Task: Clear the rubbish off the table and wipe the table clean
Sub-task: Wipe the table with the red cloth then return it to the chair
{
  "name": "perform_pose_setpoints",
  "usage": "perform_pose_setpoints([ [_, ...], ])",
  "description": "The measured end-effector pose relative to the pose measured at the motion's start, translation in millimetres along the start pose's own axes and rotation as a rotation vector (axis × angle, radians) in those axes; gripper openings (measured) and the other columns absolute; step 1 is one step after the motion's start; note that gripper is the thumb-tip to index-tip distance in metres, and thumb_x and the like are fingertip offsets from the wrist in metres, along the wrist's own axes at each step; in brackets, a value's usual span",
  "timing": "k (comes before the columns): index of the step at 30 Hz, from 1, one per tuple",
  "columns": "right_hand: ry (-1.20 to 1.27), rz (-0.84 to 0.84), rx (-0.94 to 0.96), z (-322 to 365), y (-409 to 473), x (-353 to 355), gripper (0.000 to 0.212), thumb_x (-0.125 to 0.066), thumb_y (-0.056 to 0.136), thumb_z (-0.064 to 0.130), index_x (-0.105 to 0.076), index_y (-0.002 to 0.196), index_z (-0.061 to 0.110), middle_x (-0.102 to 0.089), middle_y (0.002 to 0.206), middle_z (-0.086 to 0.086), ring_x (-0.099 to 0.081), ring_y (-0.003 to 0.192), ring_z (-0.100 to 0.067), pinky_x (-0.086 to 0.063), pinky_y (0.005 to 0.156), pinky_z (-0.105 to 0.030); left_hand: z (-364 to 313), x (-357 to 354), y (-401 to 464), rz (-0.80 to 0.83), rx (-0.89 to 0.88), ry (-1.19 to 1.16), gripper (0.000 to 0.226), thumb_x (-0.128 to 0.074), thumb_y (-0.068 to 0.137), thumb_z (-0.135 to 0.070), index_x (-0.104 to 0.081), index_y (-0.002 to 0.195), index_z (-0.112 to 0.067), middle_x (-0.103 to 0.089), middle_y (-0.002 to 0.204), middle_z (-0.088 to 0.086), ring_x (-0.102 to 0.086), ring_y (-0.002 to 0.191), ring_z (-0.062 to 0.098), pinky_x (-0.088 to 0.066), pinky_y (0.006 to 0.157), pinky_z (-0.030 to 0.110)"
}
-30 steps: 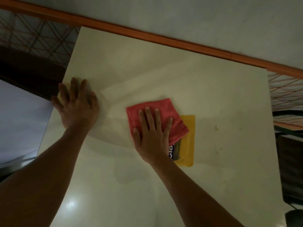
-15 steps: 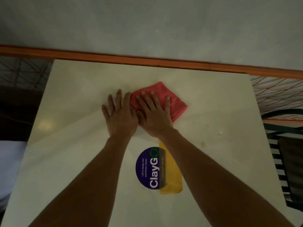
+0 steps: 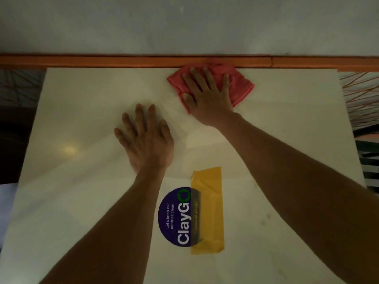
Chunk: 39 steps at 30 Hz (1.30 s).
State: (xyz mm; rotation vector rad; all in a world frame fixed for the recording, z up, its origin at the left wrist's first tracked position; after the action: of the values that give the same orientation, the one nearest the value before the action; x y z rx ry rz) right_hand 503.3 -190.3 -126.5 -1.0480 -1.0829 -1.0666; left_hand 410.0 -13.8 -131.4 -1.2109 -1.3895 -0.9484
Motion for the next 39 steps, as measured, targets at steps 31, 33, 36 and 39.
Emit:
perform_pose_setpoints([
  [31, 0.030, -0.007, -0.245, -31, -130, -10, 0.067, -0.016, 0.100, 0.055, -0.007, 0.158, 0.023, -0.004, 0.166, -0.004, 0.002, 0.152, -0.032, 0.001, 0.112, -0.072, -8, 0, -1, -0.043, 0.018, -0.002, 0.060, -0.020, 0.102, -0.050, -0.022, 0.159, -0.032, -0.016, 0.168, 0.002, -0.007, 0.155, 0.036, -0.003, 0.122, 0.062],
  [33, 0.024, -0.003, -0.204, -20, -124, -10, 0.068, -0.016, 0.099, 0.055, -0.007, 0.158, 0.022, -0.003, 0.166, -0.005, 0.002, 0.152, -0.034, 0.001, 0.112, -0.073, -7, 0, -1, -0.045, 0.014, -0.012, 0.060, -0.021, 0.101, -0.050, -0.024, 0.158, -0.031, -0.017, 0.168, 0.003, -0.008, 0.155, 0.036, -0.004, 0.122, 0.062],
  [36, 0.009, 0.002, -0.096, -5, -131, -13, 0.068, -0.017, 0.100, 0.055, -0.011, 0.158, 0.021, -0.006, 0.166, -0.005, 0.001, 0.152, -0.034, -0.001, 0.112, -0.072, -8, -1, -3, -0.051, -0.002, -0.012, 0.060, -0.023, 0.101, -0.049, -0.025, 0.158, -0.031, -0.019, 0.167, 0.003, -0.010, 0.154, 0.037, -0.006, 0.121, 0.063],
  [39, -0.005, 0.028, 0.022, 17, -148, -17, 0.068, -0.016, 0.100, 0.056, -0.012, 0.158, 0.021, -0.006, 0.166, -0.006, 0.002, 0.152, -0.034, -0.001, 0.113, -0.071, -8, 0, -3, -0.029, 0.006, -0.008, 0.060, -0.023, 0.101, -0.050, -0.022, 0.159, -0.031, -0.016, 0.168, 0.002, -0.007, 0.155, 0.036, -0.005, 0.122, 0.063],
])
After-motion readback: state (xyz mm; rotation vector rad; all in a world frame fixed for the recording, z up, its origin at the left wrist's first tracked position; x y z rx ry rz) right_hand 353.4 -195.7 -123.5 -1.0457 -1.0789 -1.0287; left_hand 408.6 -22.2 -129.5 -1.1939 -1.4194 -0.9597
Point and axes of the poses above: each hand's wrist, its own y-axis towards the middle knuckle, its own x-axis out of the back of the hand, z = x × y, the point moved 1 cm from there along y, towards the middle knuckle
